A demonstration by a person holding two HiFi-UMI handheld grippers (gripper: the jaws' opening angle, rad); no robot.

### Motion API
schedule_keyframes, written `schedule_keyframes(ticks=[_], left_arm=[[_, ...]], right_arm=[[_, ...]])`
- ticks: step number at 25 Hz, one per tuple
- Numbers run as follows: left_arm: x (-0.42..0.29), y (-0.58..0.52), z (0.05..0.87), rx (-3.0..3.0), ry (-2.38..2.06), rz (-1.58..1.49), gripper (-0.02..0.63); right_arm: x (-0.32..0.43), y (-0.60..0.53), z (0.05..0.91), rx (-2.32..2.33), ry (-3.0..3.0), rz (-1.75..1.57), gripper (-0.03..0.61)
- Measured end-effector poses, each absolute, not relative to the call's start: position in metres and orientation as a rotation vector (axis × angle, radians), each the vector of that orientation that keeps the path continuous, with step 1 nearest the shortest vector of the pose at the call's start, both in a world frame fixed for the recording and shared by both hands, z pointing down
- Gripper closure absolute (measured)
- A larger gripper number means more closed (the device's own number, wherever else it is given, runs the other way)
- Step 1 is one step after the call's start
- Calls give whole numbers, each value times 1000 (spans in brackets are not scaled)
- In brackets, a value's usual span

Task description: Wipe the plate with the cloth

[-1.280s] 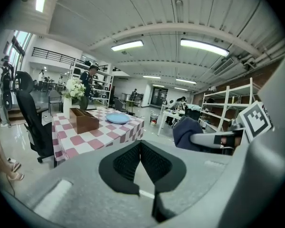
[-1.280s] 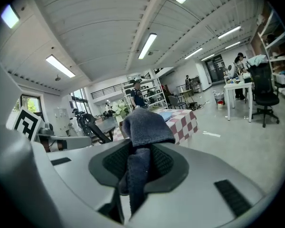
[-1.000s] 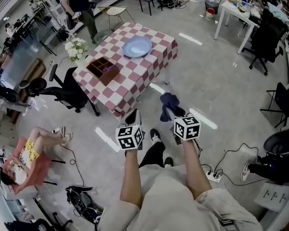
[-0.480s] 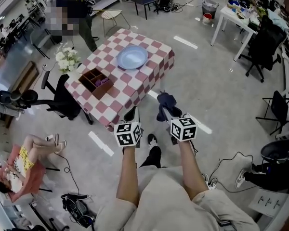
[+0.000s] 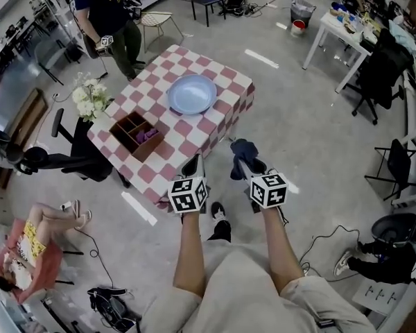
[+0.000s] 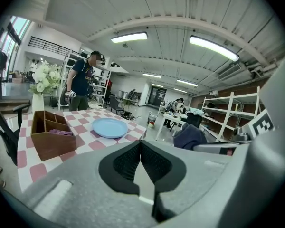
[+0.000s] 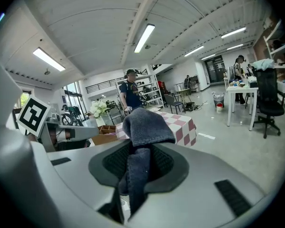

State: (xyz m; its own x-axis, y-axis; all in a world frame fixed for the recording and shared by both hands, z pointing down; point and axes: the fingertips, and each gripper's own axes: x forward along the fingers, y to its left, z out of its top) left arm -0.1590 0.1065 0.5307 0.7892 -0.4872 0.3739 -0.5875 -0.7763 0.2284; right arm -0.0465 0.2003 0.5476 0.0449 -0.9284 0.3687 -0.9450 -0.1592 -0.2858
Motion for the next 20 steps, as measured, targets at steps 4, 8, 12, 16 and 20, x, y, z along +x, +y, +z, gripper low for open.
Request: schedule_keyframes(ticks=[4, 8, 12, 16, 20], left_arm=[[-148, 75, 538, 2621, -819, 414, 603], [-139, 38, 538, 2599, -835, 410, 603], [-132, 3, 537, 2593, -845, 412, 603], [-128, -36, 535, 2598, -878, 401, 603], [-129, -65, 538, 2583, -916, 410, 603]], right_arm=[[-32, 170, 551, 2232, -1982, 749, 479], [-21, 131, 542, 2225, -1985, 731, 479], [-19, 92, 542, 2189, -2008, 740, 479], [-22, 47, 549, 2105, -2054, 756, 479], [-21, 9, 554, 2084, -2108, 793, 479]])
